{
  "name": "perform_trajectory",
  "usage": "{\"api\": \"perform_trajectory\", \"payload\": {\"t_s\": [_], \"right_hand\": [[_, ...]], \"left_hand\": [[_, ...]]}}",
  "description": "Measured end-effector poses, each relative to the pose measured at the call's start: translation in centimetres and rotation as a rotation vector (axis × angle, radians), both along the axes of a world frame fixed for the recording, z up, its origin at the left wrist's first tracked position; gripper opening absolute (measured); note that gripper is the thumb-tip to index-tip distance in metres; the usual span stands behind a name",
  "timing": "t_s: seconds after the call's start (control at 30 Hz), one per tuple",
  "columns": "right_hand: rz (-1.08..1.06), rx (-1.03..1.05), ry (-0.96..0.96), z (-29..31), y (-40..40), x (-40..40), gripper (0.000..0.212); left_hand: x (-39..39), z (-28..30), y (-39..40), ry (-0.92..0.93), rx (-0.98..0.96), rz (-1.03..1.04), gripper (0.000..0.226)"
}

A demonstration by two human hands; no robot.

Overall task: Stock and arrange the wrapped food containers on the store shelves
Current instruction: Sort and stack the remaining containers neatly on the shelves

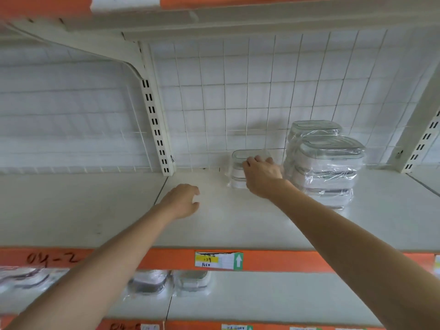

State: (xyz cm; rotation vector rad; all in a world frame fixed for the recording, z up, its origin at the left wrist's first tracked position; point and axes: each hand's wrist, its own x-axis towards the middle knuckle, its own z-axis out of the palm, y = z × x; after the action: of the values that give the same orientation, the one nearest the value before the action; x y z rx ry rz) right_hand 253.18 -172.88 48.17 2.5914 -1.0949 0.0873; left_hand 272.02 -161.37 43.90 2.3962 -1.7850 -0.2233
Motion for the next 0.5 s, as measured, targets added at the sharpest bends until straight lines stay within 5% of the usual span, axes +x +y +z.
{"api": "perform_trajectory", "payload": {"t_s": [0.3,0.5], "right_hand": [[0.220,0.197,-0.002,-2.0,10.5,0.4,0.041],[0.287,0.205,-0.032,-5.5,21.2,0.8,0.039]], "left_hand": [[0.6,0.6,12.0,-0.108,-0.187,-0.012,0.020],[0.5,-2.3,22.9,-0.187,-0.142,-0.073,0.029]]}}
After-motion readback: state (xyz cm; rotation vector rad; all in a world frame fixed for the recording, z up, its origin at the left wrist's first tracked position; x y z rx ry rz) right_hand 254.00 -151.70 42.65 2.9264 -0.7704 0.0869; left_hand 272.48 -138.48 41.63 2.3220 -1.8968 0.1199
